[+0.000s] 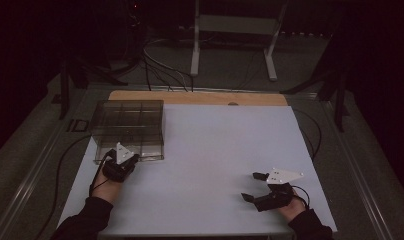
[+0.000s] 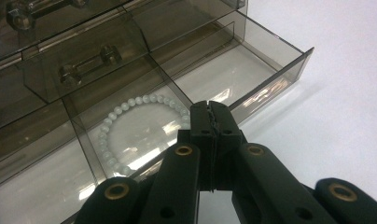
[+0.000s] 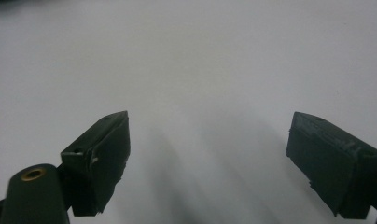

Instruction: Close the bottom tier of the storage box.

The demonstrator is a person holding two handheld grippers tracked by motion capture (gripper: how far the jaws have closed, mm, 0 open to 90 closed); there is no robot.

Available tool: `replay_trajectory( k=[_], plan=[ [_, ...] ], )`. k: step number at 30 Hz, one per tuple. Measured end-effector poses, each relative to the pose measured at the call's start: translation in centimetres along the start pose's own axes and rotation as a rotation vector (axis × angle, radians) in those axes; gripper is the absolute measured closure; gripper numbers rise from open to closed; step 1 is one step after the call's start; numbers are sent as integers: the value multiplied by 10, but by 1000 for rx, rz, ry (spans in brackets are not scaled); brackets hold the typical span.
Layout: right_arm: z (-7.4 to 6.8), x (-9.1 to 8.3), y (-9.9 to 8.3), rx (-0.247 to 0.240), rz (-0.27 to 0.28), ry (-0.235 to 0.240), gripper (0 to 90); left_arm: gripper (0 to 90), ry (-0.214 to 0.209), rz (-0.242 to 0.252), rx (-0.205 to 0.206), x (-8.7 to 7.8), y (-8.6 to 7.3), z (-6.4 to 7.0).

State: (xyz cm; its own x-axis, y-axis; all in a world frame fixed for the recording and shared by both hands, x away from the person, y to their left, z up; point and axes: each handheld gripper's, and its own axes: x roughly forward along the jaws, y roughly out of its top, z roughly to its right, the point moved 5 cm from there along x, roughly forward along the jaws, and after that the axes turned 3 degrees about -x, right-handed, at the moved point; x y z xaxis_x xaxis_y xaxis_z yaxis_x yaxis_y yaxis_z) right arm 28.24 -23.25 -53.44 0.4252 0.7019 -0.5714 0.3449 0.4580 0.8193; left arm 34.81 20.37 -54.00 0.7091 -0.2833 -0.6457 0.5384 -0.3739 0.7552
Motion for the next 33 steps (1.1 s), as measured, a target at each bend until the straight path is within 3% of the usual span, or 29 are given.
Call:
replay_trajectory(
  k=[14,33],
  plan=[
    [0,0,0,-4,0,-1,136,900,29,-14,5,12,3,-8],
    [0,0,0,-6,-4,-1,136,900,45,5,4,21,14,-15]
  ],
)
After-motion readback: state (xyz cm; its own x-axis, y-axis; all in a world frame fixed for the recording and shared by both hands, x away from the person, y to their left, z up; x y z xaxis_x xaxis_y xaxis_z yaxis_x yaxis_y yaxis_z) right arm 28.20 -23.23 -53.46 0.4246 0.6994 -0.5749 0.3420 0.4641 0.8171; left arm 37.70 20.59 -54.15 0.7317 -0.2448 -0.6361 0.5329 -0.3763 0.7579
